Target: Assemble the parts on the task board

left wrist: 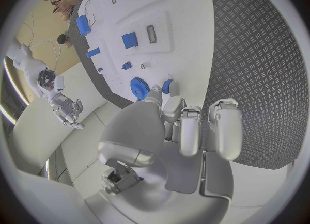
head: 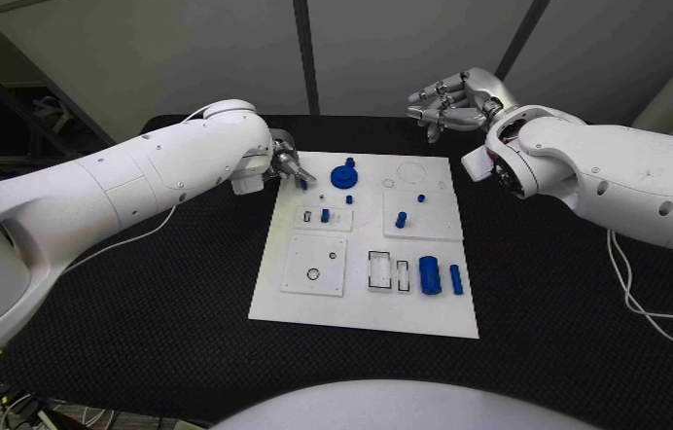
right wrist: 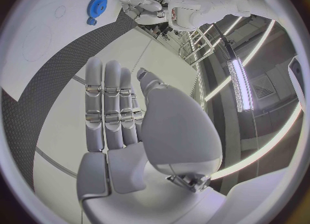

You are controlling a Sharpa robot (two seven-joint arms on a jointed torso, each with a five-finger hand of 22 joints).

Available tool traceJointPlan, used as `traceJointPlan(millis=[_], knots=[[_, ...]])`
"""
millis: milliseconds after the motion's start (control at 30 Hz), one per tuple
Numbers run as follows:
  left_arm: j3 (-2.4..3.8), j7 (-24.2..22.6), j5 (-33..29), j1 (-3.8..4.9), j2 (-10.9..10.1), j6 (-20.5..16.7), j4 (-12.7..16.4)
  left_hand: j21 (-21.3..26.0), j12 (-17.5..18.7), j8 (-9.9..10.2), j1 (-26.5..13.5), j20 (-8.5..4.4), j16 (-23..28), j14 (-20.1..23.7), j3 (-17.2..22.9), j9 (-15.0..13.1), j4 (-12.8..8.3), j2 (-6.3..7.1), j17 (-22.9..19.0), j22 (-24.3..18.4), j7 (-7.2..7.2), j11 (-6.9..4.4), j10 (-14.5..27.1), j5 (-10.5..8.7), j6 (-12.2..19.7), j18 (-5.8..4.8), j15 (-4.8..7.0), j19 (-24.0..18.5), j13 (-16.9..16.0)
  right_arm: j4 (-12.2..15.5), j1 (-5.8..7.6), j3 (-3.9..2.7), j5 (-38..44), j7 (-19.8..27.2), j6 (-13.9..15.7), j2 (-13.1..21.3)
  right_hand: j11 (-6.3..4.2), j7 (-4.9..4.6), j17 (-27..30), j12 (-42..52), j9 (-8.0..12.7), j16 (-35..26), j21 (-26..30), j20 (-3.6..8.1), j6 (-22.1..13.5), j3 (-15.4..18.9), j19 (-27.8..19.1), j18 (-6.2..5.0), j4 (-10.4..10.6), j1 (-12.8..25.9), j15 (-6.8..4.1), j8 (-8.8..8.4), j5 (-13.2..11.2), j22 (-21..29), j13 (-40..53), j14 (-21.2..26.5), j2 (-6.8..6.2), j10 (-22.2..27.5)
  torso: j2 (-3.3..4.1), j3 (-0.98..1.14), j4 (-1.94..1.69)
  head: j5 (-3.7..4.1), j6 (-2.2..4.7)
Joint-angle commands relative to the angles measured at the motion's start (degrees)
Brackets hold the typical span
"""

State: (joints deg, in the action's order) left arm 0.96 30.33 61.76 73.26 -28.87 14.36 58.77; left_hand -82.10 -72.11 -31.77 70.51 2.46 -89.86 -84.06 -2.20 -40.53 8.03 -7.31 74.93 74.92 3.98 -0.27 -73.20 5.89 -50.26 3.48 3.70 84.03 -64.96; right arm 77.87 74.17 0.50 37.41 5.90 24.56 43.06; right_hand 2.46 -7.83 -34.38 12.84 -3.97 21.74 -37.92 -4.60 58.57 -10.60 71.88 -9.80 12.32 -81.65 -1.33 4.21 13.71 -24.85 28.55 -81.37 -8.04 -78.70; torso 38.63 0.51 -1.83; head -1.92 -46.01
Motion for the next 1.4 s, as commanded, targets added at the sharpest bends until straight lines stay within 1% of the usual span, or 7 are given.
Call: traceJointPlan(millis=[33,200,333,400,467,1000,1400], knots=[[0.02,-0.6,-1.7,0.07,-0.1,-0.9,0.2,-0.3,0.0,0.3,1.0,0.04,-0.1,-5.9,1.2,0.2,-0.5,-0.36,15.1,6.1,-0.25,0.0,0.2,0.26,0.4,-1.17,-0.03,1.6,0.0,0.0,0.09,-0.02,-0.1,0.1,-0.6,-0.1,0.1,-0.01,-0.1,-0.2,0.0,-0.2,0.2,0.16,-0.4,0.1,-0.4,-0.63,0.3,0.3,-0.02,-0.18,0.2,0.0,0.0,0.3,0.18,0.3,0.0,0.01,0.01,0.0,0.04],[0.02,-0.6,-2.3,0.07,-0.4,-1.1,0.3,-0.2,0.8,1.2,6.0,-0.46,-0.1,-5.9,11.0,0.9,-5.6,-1.32,15.1,6.2,-0.18,-0.34,0.9,0.61,1.4,-1.16,0.4,1.6,0.4,-0.1,0.09,-0.02,-0.1,0.0,-0.8,-0.1,0.1,-0.01,-0.1,-0.2,0.0,-0.2,0.2,0.16,-0.4,0.1,-0.4,-0.63,0.3,0.3,-0.02,-0.18,0.2,0.0,0.0,0.3,0.18,0.3,-0.02,0.01,-0.01,-0.01,0.05],[0.02,-0.6,-2.8,0.07,-0.6,-1.2,0.5,-0.2,1.2,0.7,2.2,-0.09,-0.1,-5.9,24.6,0.7,-8.4,2.38,15.1,6.4,0.25,-0.04,0.8,0.6,1.6,-1.18,-0.15,1.6,0.8,-0.1,0.09,-0.02,-0.1,0.0,-1.0,-0.1,0.1,-0.01,-0.1,-0.2,0.0,-0.2,0.2,0.16,-0.4,0.1,-0.4,-0.63,0.3,0.3,-0.02,-0.18,0.2,0.0,0.1,0.3,0.18,0.3,-0.05,0.02,0.0,-0.05,0.04],[0.02,-0.6,-3.0,0.07,-0.8,-1.3,0.7,-0.1,1.0,-1.0,-5.7,0.43,-0.1,-5.9,38.6,-0.4,-9.6,6.57,15.1,6.5,1.08,0.28,0.3,0.08,1.3,-1.3,0.18,1.6,0.9,-0.1,0.09,-0.02,-0.1,-0.1,-1.1,-0.1,0.09,-0.01,-0.1,-0.2,0.0,-0.2,0.2,0.15,-0.4,0.1,-0.4,-0.63,0.2,0.3,-0.03,-0.17,0.3,0.0,0.1,0.2,0.18,0.3,-0.06,0.01,-0.03,-0.08,0.07],[0.02,-0.7,-3.4,0.07,-1.1,-1.7,1.0,0.0,0.9,-1.6,-6.6,0.09,-0.1,-5.9,41.5,-1.0,-10.8,7.15,15.1,6.5,0.16,0.12,0.1,0.18,1.8,-1.15,-0.19,1.5,0.8,-0.2,0.09,-0.02,-0.1,-0.1,-1.1,-0.1,0.09,-0.01,-0.1,-0.2,0.0,-0.2,0.2,0.15,-0.4,0.1,-0.4,-0.63,0.2,0.3,-0.03,-0.17,0.3,0.0,0.1,0.2,0.18,0.3,-0.05,0.01,-0.02,-0.13,0.08],[-0.04,-1.0,-6.3,-0.04,-6.5,-6.2,10.0,0.0,0.6,-3.8,-11.1,-0.15,-0.1,-5.9,48.2,-2.4,-13.5,8.5,15.1,6.7,-0.19,-0.16,-0.7,0.73,1.8,-1.16,0.11,1.6,0.7,-0.3,0.04,0.01,-0.1,-0.2,-1.5,0.1,0.09,-0.01,-0.1,-0.2,0.0,-0.2,0.2,0.15,-0.4,0.1,-0.4,-0.63,0.2,0.3,-0.03,-0.17,0.3,0.0,0.1,0.2,0.18,0.3,-0.06,0.04,-0.1,-0.45,0.15],[-1.19,-1.2,-3.4,-2.01,-13.0,-9.7,21.3,-0.2,0.5,-4.3,-11.6,-0.24,-0.1,-5.9,49.3,-2.6,-14.3,9.14,15.1,7.1,-0.3,-0.28,-1.1,0.8,1.5,-1.24,0.18,1.8,0.6,-0.3,0.02,0.05,-0.1,-0.3,-1.5,0.4,0.09,-0.01,-0.1,-0.2,0.0,-0.2,0.2,0.15,-0.4,0.1,-0.4,-0.63,0.2,0.3,-0.03,-0.16,0.3,0.0,0.1,0.2,0.19,0.3,-0.02,-0.02,-0.04,-1.11,0.14]])
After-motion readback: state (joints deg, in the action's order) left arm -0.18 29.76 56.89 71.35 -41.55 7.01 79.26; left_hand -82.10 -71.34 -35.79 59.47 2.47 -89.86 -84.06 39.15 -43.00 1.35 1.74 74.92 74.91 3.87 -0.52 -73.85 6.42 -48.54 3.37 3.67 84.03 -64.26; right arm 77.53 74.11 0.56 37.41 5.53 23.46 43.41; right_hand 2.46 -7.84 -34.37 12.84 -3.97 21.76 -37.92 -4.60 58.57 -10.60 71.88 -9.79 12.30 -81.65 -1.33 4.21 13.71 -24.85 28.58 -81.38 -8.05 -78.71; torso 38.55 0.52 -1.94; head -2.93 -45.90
